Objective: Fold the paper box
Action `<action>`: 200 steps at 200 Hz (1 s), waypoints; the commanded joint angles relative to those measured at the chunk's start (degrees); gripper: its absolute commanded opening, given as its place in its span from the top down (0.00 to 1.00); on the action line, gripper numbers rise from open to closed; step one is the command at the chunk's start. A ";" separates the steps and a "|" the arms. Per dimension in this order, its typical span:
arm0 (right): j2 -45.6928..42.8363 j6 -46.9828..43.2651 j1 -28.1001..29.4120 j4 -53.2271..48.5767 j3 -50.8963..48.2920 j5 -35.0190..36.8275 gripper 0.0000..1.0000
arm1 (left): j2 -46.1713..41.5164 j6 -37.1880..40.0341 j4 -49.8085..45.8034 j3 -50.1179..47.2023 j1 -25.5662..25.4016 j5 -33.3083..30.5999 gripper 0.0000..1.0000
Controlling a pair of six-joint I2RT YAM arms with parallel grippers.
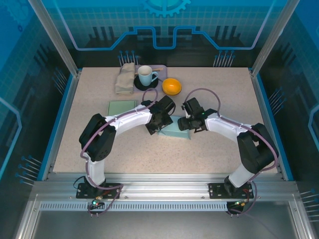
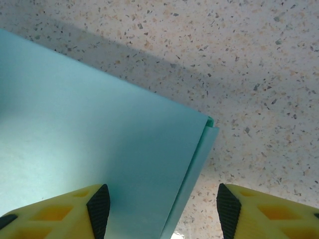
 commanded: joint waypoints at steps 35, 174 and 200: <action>-0.48 1.30 -0.47 1.46 -3.60 2.65 0.39 | -6.29 12.02 -4.44 2.33 1.75 2.52 0.19; 0.20 0.17 -0.86 3.59 -4.53 1.08 0.39 | -2.07 9.02 13.29 -8.83 1.82 11.03 0.17; 0.51 -0.28 -1.33 4.11 -5.27 0.53 0.39 | -2.46 9.07 20.69 -13.52 1.82 12.79 0.16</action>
